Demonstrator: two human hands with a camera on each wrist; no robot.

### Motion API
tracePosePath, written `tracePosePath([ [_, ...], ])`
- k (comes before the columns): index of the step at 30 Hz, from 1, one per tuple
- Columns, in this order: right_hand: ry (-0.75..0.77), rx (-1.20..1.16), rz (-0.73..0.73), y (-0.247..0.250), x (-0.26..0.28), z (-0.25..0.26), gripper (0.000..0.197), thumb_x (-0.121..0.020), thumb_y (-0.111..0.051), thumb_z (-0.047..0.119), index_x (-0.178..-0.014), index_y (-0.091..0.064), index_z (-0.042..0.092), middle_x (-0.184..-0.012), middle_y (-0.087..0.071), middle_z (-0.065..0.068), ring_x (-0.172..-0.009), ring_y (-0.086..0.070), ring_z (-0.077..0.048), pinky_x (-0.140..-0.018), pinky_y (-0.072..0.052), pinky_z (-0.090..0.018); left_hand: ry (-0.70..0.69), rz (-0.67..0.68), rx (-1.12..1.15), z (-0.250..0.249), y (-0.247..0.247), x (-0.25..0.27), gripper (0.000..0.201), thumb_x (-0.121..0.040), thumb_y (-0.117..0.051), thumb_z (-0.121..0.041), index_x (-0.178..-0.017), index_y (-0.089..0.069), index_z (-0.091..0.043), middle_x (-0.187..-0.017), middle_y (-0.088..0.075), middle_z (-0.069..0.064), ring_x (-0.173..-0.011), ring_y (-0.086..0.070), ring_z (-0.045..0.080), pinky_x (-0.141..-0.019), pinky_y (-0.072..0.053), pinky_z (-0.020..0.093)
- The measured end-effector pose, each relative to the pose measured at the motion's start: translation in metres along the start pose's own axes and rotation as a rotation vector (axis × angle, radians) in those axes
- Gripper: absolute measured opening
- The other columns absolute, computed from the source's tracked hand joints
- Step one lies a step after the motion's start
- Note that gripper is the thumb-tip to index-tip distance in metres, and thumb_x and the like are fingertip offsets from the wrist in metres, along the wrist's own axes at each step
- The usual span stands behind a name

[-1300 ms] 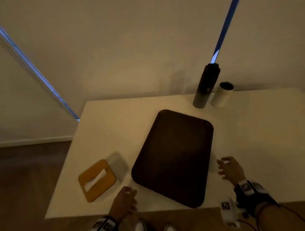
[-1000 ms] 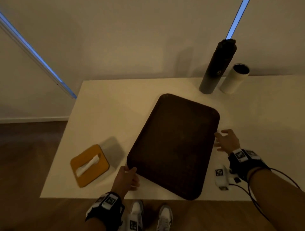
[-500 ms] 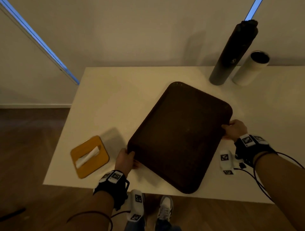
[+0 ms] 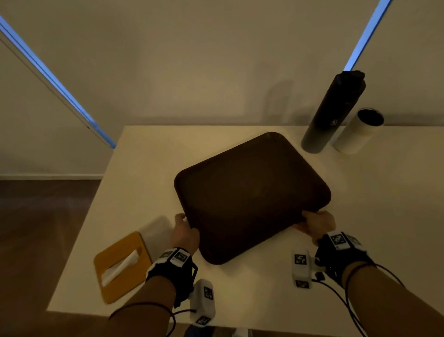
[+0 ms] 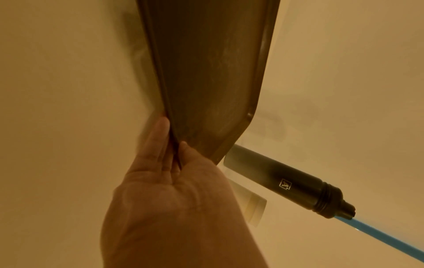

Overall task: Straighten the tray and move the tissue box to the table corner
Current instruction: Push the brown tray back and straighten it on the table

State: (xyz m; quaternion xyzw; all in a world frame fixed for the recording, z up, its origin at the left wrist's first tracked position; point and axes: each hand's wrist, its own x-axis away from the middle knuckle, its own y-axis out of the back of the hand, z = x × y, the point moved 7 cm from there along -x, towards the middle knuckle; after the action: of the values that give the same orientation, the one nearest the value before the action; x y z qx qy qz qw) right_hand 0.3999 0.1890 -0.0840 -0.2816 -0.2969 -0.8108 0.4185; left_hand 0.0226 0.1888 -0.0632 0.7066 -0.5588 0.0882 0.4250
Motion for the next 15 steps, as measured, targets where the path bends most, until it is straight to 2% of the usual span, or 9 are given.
tracePosePath([
  [2,-0.002,-0.058,0.018,-0.007,-0.002,0.002,0.001,-0.085,-0.060,0.000,-0.084,-0.060,0.000,-0.092,-0.066,-0.022,-0.074,-0.067,-0.035,-0.062,-0.061,-0.042,-0.034,-0.027,-0.075,-0.016,0.007,-0.008,0.059,-0.084,-0.043,-0.001,-0.142,-0.033,-0.013,-0.120,-0.062,0.024,-0.102,-0.063,0.040,-0.079,-0.051,0.039],
  [4,-0.009,-0.106,0.052,-0.013,-0.004,0.003,0.008,-0.088,-0.057,-0.002,-0.095,-0.060,-0.003,-0.094,-0.064,-0.022,-0.076,-0.066,-0.034,-0.064,-0.062,-0.041,-0.066,-0.036,-0.136,-0.029,0.011,-0.022,0.059,-0.085,-0.042,-0.001,-0.142,-0.034,-0.011,-0.122,-0.062,0.026,-0.104,-0.063,0.041,-0.079,-0.051,0.040],
  [5,-0.020,-0.106,0.065,-0.017,-0.005,0.004,0.010,-0.088,-0.057,-0.001,-0.098,-0.060,-0.004,-0.097,-0.064,-0.023,-0.077,-0.065,-0.036,-0.070,-0.062,-0.044,-0.076,-0.038,-0.159,-0.035,0.014,-0.029,0.059,-0.085,-0.042,-0.001,-0.142,-0.035,-0.011,-0.122,-0.062,0.026,-0.105,-0.062,0.041,-0.081,-0.052,0.041],
  [6,-0.028,-0.110,0.069,-0.020,-0.006,0.003,0.010,-0.089,-0.056,0.000,-0.097,-0.060,-0.004,-0.099,-0.065,-0.025,-0.079,-0.066,-0.038,-0.075,-0.061,-0.047,-0.091,-0.040,-0.180,-0.040,0.017,-0.038,0.058,-0.085,-0.042,-0.001,-0.142,-0.036,-0.011,-0.122,-0.062,0.026,-0.105,-0.062,0.041,-0.082,-0.053,0.042],
  [7,-0.029,-0.104,0.066,-0.023,-0.006,0.005,0.010,-0.090,-0.056,0.002,-0.096,-0.060,-0.004,-0.099,-0.066,-0.025,-0.078,-0.066,-0.040,-0.073,-0.061,-0.048,-0.102,-0.039,-0.198,-0.044,0.020,-0.047,0.058,-0.085,-0.042,-0.001,-0.141,-0.037,-0.010,-0.121,-0.062,0.026,-0.104,-0.062,0.041,-0.082,-0.053,0.042],
  [9,-0.023,-0.119,0.012,-0.021,-0.009,0.007,0.015,-0.092,-0.053,0.007,-0.103,-0.057,-0.003,-0.095,-0.065,-0.024,-0.073,-0.066,-0.040,-0.062,-0.060,-0.045,-0.128,-0.025,-0.226,-0.054,0.025,-0.064,0.057,-0.085,-0.042,-0.001,-0.141,-0.038,-0.011,-0.121,-0.062,0.026,-0.103,-0.062,0.040,-0.078,-0.052,0.039],
  [10,-0.005,-0.111,-0.030,-0.018,-0.014,0.009,0.020,-0.092,-0.053,0.008,-0.108,-0.056,-0.003,-0.095,-0.065,-0.025,-0.072,-0.066,-0.040,-0.061,-0.059,-0.046,-0.145,-0.020,-0.241,-0.058,0.029,-0.073,0.058,-0.086,-0.042,-0.001,-0.142,-0.037,-0.012,-0.120,-0.062,0.026,-0.101,-0.063,0.039,-0.075,-0.050,0.037],
  [13,0.054,-0.018,-0.198,-0.004,-0.022,0.020,0.037,-0.090,-0.057,0.008,-0.126,-0.049,0.003,-0.108,-0.061,-0.023,-0.070,-0.065,-0.037,-0.066,-0.059,-0.049,-0.199,0.007,-0.267,-0.071,0.039,-0.098,0.062,-0.084,-0.043,0.000,-0.143,-0.035,-0.016,-0.111,-0.067,0.025,-0.092,-0.064,0.037,-0.071,-0.046,0.034],
  [15,0.083,0.034,-0.250,-0.003,-0.024,0.027,0.037,-0.090,-0.057,0.005,-0.126,-0.048,0.009,-0.105,-0.061,-0.025,-0.065,-0.063,-0.035,-0.067,-0.058,-0.049,-0.244,0.032,-0.283,-0.079,0.044,-0.111,0.062,-0.084,-0.043,-0.001,-0.143,-0.037,-0.018,-0.106,-0.069,0.023,-0.094,-0.065,0.038,-0.072,-0.047,0.034],
])
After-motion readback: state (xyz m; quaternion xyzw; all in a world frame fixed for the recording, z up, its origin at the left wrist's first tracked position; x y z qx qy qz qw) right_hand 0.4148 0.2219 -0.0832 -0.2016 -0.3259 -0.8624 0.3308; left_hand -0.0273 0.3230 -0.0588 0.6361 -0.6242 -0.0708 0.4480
